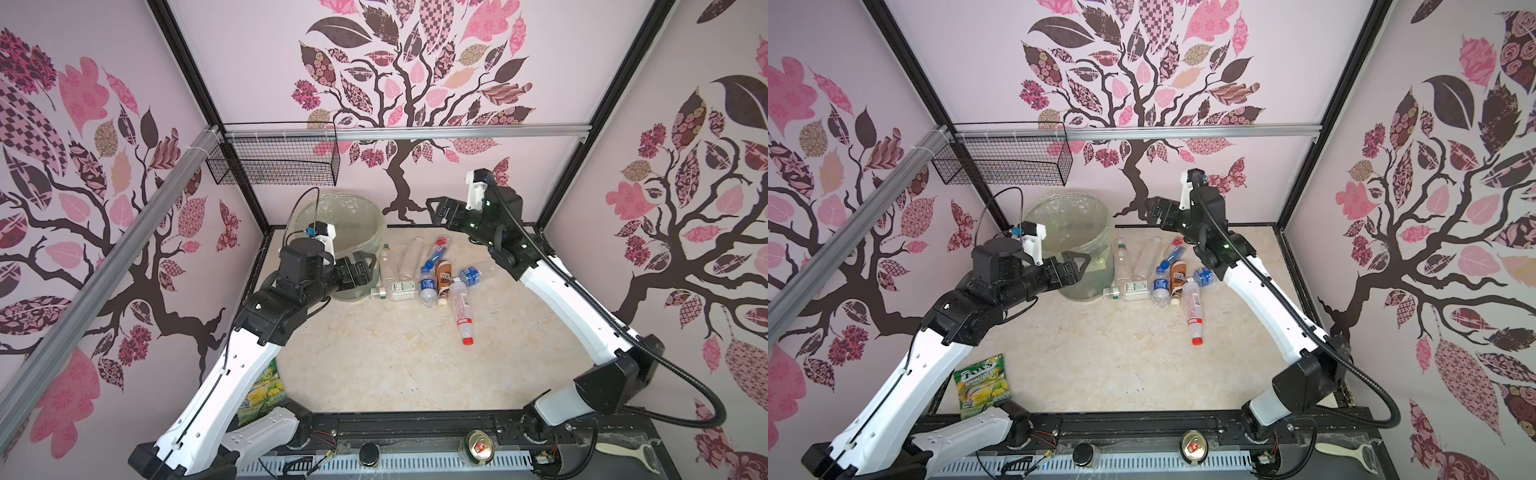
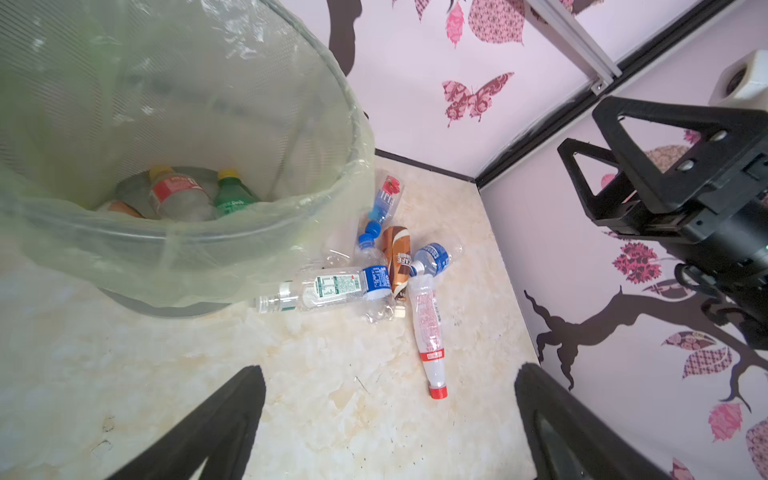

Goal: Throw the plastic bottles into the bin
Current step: 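Lower right gripper onto the pink-label red-cap bottle while left arm moves closer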

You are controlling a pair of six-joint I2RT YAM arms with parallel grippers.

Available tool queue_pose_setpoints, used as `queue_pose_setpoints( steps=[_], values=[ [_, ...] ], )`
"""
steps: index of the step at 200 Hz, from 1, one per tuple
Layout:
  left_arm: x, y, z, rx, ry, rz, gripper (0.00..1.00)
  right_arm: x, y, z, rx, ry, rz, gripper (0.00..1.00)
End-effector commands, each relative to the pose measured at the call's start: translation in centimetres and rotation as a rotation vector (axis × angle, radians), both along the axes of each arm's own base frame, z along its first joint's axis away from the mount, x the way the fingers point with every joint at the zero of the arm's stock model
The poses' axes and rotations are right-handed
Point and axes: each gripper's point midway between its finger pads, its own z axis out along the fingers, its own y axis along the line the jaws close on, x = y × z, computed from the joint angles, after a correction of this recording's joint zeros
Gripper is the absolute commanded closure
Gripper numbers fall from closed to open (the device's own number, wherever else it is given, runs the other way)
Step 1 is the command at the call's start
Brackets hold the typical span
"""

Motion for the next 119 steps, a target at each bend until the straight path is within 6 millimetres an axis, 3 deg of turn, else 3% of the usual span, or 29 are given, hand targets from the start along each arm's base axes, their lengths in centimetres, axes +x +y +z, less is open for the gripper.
queue_pose_setpoints(
  steps=[1, 51, 94, 119],
  values=[
    [-0.2, -1.0, -2.0, 0.037, 0.042, -0.014, 0.02, -2.4, -1.9, 0.0, -0.116, -0.034, -0.022, 0.01],
    [-0.8, -4.4, -4.3, 0.081, 0.058, -0.071, 0.02, -5.0, -6.1, -7.2, -0.232, 0.078, -0.118, 0.0],
    [-1.9, -8.0, -6.5, 0.122, 0.073, -0.143, 0.02, -6.6, -8.2, -16.5, -0.261, 0.265, -0.169, 0.01],
    [-2.5, -9.0, -8.1, 0.149, 0.096, -0.165, 0.02, -7.4, -9.0, -21.6, -0.288, 0.355, -0.197, 0.0]
  ],
)
